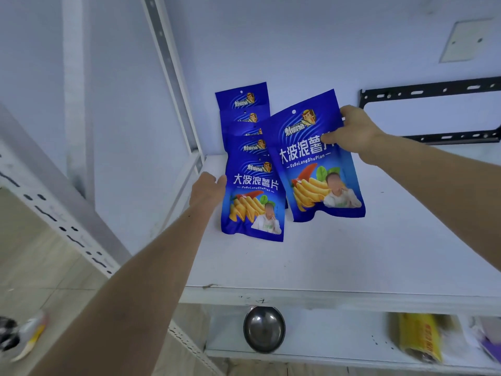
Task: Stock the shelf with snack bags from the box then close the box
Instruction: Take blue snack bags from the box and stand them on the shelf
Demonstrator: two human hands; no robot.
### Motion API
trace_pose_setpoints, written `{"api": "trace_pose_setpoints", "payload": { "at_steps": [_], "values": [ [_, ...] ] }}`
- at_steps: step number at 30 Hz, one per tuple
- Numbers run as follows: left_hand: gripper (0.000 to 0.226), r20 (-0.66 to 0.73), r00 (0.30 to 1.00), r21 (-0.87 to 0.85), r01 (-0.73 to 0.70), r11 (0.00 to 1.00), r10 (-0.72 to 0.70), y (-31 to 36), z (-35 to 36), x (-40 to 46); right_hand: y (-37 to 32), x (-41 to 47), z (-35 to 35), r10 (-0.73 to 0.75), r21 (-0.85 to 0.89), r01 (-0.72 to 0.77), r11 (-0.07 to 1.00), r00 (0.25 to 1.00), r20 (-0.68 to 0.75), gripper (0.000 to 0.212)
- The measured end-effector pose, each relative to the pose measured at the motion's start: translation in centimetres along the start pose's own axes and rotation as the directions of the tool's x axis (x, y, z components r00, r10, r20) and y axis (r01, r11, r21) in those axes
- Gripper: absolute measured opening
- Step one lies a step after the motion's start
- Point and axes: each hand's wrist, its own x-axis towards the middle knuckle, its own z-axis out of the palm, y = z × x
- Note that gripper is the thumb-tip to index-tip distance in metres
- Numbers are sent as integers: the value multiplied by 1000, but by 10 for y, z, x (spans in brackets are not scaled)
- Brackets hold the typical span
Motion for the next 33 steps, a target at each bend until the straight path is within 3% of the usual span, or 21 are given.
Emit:
{"api": "trace_pose_setpoints", "payload": {
  "at_steps": [4, 8, 14, 19, 23, 27, 33],
  "values": [
    [45, -18, 999, 113, -41, 993, 43, 15, -29, -7, -2, -11, 14, 81, 175, -90, 980, 995, 59, 43],
    [55, -11, 996, 66, -92, 994, 93, 23, -51, -10, 6, -21, 47, 203, 329, -240, 913, 969, 144, 37],
    [66, 231, 971, 0, -66, 998, 64, 28, -52, -32, 34, -32, 103, 347, 443, -423, 791, 905, 245, 41],
    [88, 470, 880, 98, 19, 995, -64, 12, -36, -46, 60, -30, 133, 409, 349, -453, 820, 891, 195, 43],
    [73, 521, 853, 99, -11, 995, -42, 0, -19, -45, 67, -27, 143, 349, 41, -352, 935, 935, 66, 48],
    [67, 537, 843, 86, -10, 996, -38, 2, -15, -42, 68, -24, 151, 373, -159, -362, 919, 927, 43, 57],
    [68, 569, 819, 139, -14, 990, -68, 8, -15, -37, 71, -15, 162, 429, 54, -446, 893, 882, 195, 36]
  ]
}}
